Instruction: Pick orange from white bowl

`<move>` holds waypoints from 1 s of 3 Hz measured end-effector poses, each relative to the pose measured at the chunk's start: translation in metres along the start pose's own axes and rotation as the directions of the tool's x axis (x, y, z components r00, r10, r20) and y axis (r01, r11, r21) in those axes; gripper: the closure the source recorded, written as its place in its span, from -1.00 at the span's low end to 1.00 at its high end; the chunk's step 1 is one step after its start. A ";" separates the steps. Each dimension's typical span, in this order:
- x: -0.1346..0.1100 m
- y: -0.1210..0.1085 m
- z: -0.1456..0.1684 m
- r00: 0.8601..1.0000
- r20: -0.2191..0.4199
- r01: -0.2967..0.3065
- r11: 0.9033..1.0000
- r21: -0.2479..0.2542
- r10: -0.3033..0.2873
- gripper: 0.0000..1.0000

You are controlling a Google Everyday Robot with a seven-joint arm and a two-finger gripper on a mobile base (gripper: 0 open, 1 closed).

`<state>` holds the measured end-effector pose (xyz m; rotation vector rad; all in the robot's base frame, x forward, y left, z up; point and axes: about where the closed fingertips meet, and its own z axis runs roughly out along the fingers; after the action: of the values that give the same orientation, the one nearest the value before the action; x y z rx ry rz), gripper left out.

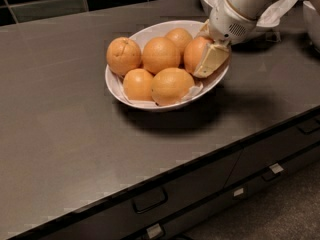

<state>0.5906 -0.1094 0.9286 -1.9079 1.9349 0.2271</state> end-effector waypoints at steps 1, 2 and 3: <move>0.000 0.000 0.000 1.000 0.000 0.000 1.000 0.000 0.000 0.46; 0.000 0.000 0.000 1.000 0.000 0.000 1.000 0.000 0.000 0.92; -0.006 -0.003 -0.007 1.000 -0.003 0.006 1.000 0.006 -0.006 1.00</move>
Offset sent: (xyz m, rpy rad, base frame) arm 0.0000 0.0000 0.0000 0.0000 0.0000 0.0000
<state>0.5920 -0.1070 0.9377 -1.9113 1.9293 0.2168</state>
